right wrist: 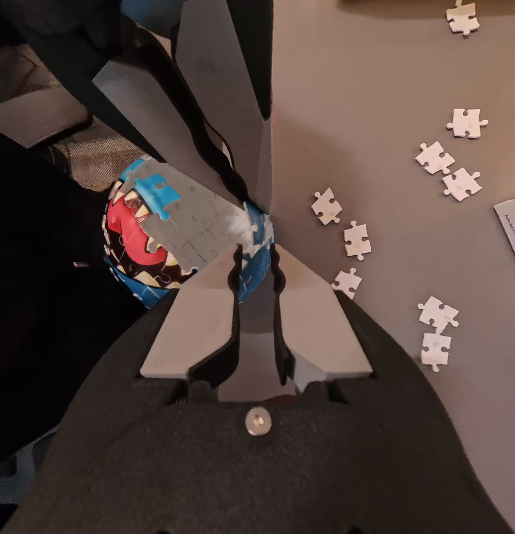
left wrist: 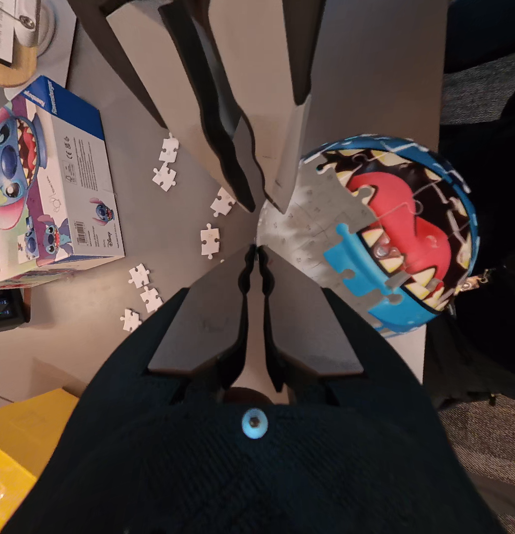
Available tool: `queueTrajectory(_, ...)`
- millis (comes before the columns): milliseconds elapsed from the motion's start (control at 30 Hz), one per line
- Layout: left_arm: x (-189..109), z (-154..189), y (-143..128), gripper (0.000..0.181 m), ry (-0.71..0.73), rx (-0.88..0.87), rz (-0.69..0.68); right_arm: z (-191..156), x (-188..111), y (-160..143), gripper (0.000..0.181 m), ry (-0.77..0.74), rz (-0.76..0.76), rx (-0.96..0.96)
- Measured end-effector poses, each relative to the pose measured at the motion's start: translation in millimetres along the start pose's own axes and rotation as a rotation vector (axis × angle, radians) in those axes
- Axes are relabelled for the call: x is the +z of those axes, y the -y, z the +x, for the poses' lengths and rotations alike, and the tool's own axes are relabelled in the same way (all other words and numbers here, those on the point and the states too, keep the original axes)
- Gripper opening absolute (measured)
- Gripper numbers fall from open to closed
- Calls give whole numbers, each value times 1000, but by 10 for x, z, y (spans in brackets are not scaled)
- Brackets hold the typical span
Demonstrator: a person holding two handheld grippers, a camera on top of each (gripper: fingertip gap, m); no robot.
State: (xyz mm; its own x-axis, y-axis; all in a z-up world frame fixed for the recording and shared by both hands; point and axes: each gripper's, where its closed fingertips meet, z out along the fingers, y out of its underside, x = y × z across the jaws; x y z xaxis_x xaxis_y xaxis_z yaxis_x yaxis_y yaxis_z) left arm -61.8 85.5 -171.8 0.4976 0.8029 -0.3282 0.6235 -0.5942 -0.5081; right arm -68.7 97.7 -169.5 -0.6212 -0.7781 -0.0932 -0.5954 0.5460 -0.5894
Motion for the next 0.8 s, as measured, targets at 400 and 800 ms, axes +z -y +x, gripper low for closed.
queueTrajectory(400, 4, -43, -71, 0, 34, -69, -57, 118, -109, 124, 15, -90, -99, -19)
queueTrajectory(800, -33, -75, -120, 0, 52, -106, -86, 100, 48, 95, 16, -69, -190, -44)
